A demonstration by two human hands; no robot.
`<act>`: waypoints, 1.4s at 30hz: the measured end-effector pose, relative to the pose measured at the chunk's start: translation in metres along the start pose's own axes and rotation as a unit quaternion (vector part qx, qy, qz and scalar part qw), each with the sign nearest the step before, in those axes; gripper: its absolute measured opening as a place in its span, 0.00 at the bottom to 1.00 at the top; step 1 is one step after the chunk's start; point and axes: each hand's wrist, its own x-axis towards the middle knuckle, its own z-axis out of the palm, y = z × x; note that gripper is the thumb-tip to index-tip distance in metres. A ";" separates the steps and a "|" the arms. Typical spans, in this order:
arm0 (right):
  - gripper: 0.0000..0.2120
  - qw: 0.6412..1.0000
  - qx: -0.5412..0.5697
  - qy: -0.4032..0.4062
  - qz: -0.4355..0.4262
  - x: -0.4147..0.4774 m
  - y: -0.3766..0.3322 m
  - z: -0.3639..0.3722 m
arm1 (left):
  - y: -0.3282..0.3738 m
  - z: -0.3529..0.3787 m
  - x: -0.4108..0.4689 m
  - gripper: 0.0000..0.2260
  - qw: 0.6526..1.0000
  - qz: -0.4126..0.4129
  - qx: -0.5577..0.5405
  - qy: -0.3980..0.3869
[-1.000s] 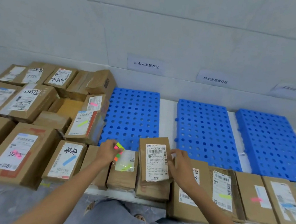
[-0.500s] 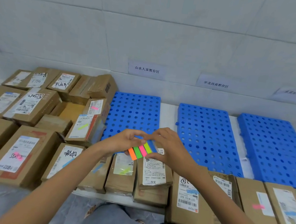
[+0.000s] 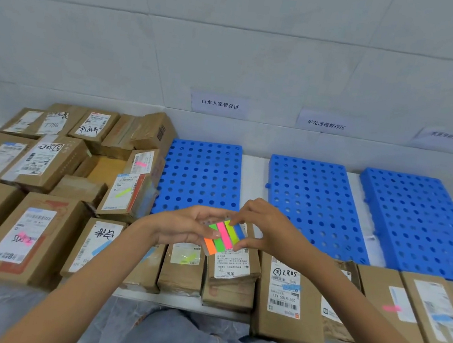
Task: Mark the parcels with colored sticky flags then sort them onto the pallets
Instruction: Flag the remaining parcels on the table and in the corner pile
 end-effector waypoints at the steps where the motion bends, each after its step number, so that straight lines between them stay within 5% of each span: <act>1: 0.18 1.000 -0.004 -0.006 0.001 -0.001 -0.002 -0.002 | 0.001 0.001 0.000 0.21 1.000 -0.002 -0.001 -0.004; 11: 0.17 0.999 0.011 -0.051 0.005 -0.002 -0.004 -0.006 | 0.002 0.002 0.000 0.21 0.998 -0.019 0.038 -0.046; 20: 0.02 0.998 -0.023 -0.064 0.000 0.001 -0.011 -0.003 | -0.004 0.000 0.002 0.25 0.999 -0.028 0.018 -0.032; 29: 0.04 0.998 0.007 0.004 0.058 0.005 -0.013 0.011 | -0.006 0.008 0.013 0.17 0.996 -0.014 0.003 0.093; 36: 0.10 0.999 0.030 -0.021 0.029 0.004 -0.013 0.009 | -0.007 0.006 0.014 0.19 0.992 0.003 -0.051 0.113; 42: 0.15 0.991 0.108 0.061 0.053 0.005 -0.011 0.016 | -0.009 0.006 0.014 0.18 0.988 0.012 -0.087 0.127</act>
